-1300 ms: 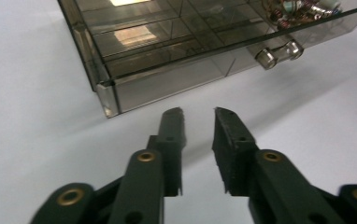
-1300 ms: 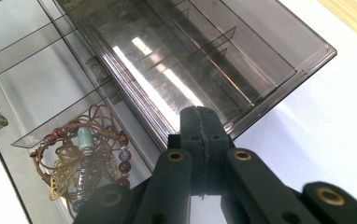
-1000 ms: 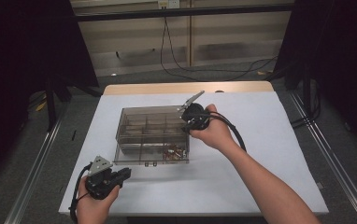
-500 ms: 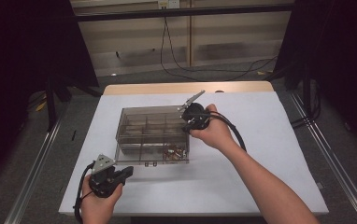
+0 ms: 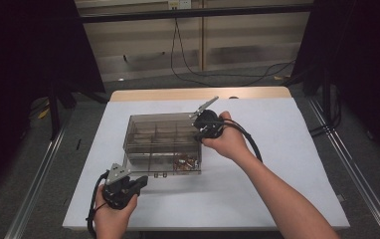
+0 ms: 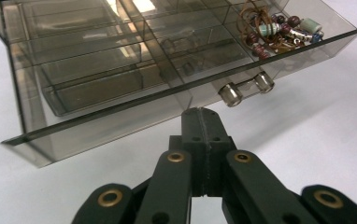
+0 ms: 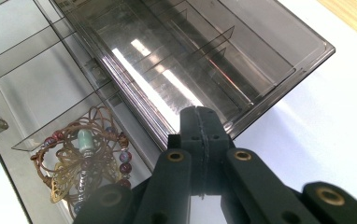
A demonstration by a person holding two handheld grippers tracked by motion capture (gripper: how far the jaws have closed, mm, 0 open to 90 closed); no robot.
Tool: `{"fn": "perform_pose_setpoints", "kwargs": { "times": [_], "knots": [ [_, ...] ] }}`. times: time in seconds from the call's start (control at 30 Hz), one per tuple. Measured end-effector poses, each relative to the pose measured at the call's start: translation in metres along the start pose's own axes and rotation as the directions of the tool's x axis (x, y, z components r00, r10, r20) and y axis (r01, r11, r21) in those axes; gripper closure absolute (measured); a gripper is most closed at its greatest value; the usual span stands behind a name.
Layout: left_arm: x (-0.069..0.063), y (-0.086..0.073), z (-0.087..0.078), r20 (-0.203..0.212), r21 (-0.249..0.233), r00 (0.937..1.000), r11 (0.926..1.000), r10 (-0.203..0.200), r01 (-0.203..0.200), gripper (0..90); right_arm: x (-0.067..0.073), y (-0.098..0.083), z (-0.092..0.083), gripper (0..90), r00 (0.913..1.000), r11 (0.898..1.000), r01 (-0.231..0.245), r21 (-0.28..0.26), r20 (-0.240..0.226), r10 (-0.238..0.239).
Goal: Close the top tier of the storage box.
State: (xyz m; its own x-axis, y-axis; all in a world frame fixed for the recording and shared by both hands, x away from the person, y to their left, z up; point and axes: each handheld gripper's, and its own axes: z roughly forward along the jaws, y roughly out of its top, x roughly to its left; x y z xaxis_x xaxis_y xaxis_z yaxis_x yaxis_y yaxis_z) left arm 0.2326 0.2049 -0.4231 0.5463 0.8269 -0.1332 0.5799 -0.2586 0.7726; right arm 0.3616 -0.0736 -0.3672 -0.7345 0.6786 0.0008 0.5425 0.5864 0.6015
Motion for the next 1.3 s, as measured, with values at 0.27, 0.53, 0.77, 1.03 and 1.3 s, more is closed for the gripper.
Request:
{"fn": "perform_pose_setpoints", "kwargs": {
  "times": [0.27,0.53,0.77,1.03,1.3],
  "knots": [
    [-0.004,0.005,0.006,0.012,-0.013,0.9999,0.9999,-0.005,0.005,90.0,0.0,0.0,0.0,90.0,1.0,1.0,0.0,-0.003,0.006,0.0],
    [-0.007,0.007,0.012,0.019,0.001,0.9998,0.9999,0.011,-0.011,90.0,0.001,-0.001,0.0,90.0,0.9997,1.0,-0.025,-0.013,0.002,0.025],
    [-0.005,0.009,0.015,0.025,0.0,0.9997,1.0,0.007,-0.007,90.0,0.001,-0.001,0.0,90.0,0.9998,1.0,-0.02,-0.011,0.006,0.02],
    [-0.004,0.01,0.018,0.031,-0.007,0.9995,1.0,0.0,0.0,90.0,0.0,-0.001,0.0,90.0,0.9998,1.0,-0.021,-0.01,0.002,0.021],
    [-0.004,0.013,0.022,0.024,-0.002,0.9997,1.0,0.004,-0.004,90.0,0.0,-0.001,0.0,90.0,0.9997,1.0,-0.025,-0.011,0.002,0.025]
  ]
}}
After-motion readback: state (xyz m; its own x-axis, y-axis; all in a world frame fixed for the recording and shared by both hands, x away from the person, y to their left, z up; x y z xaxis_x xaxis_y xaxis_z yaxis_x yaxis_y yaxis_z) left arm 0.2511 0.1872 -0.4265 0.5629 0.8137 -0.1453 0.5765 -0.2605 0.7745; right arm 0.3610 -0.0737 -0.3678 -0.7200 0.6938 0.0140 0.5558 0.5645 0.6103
